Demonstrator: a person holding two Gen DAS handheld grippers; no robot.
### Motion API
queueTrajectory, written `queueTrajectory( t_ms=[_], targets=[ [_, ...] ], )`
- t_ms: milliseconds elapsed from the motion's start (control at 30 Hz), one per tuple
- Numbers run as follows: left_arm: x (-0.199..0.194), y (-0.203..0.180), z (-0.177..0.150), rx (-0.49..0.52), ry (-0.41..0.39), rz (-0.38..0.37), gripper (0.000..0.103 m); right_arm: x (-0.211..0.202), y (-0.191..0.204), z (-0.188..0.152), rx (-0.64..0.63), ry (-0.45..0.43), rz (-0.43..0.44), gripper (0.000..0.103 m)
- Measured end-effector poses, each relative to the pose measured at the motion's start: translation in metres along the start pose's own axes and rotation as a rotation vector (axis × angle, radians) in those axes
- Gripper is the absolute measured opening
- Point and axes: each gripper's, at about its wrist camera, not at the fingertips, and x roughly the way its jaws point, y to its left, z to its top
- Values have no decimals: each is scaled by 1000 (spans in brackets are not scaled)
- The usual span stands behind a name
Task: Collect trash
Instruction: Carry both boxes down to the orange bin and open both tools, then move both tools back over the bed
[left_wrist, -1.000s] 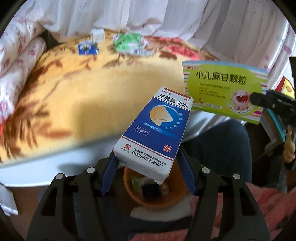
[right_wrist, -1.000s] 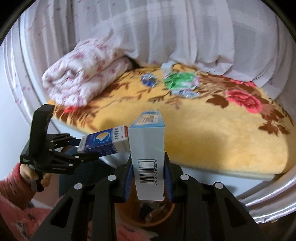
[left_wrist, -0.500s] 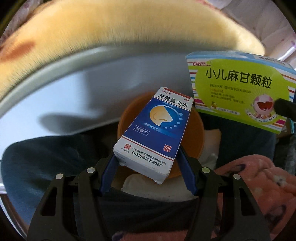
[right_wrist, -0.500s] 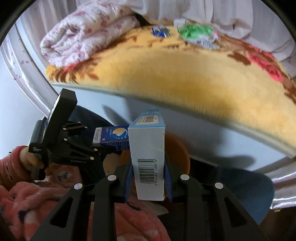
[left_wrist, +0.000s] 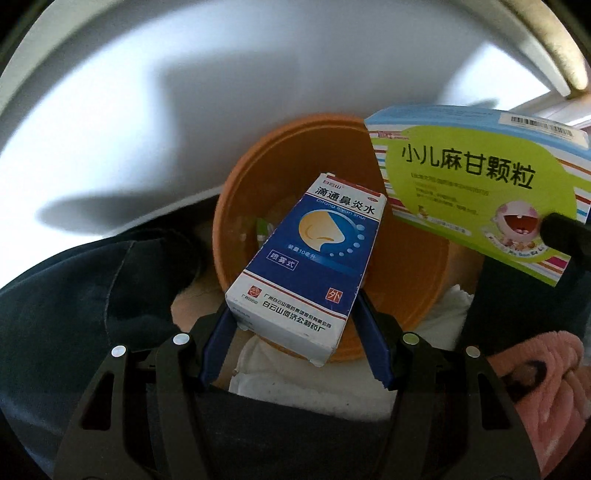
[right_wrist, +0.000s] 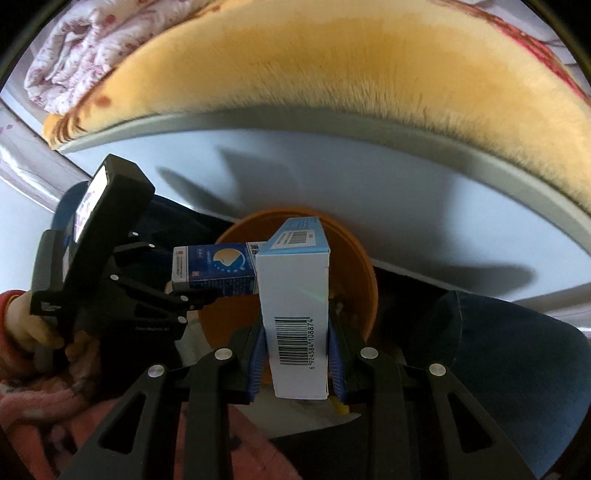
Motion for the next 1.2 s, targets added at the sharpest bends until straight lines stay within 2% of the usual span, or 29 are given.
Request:
queueTrajectory(
  t_ms=[367, 400, 433, 467, 500, 533, 633, 900, 1200],
  targets=[
    [20, 7, 12, -13, 87, 22, 62, 39, -10, 8, 32, 78, -7, 31],
    [20, 7, 12, -11, 93, 30, 62, 40, -9, 8, 30, 84, -6, 33],
    [21, 4, 12, -11, 97, 35, 63, 40, -3, 10, 35, 84, -5, 50],
    [21, 3, 12, -9, 101, 38, 65, 39, -5, 12, 46, 79, -6, 60],
    [21, 3, 12, -8, 102, 42, 72, 38, -4, 12, 41, 71, -14, 65],
    [20, 3, 11, -11, 97, 51, 77, 35, -3, 13, 35, 60, -26, 65],
    [16, 4, 11, -21, 88, 57, 82, 31, -7, 12, 50, 53, -19, 69],
    [12, -2, 8, -19, 59, 66, 82, 13, -17, 5, 60, 25, -35, 74],
    [-12, -6, -6, -14, 0, 54, 82, -6, -19, 4, 46, -20, -41, 77]
  ],
)
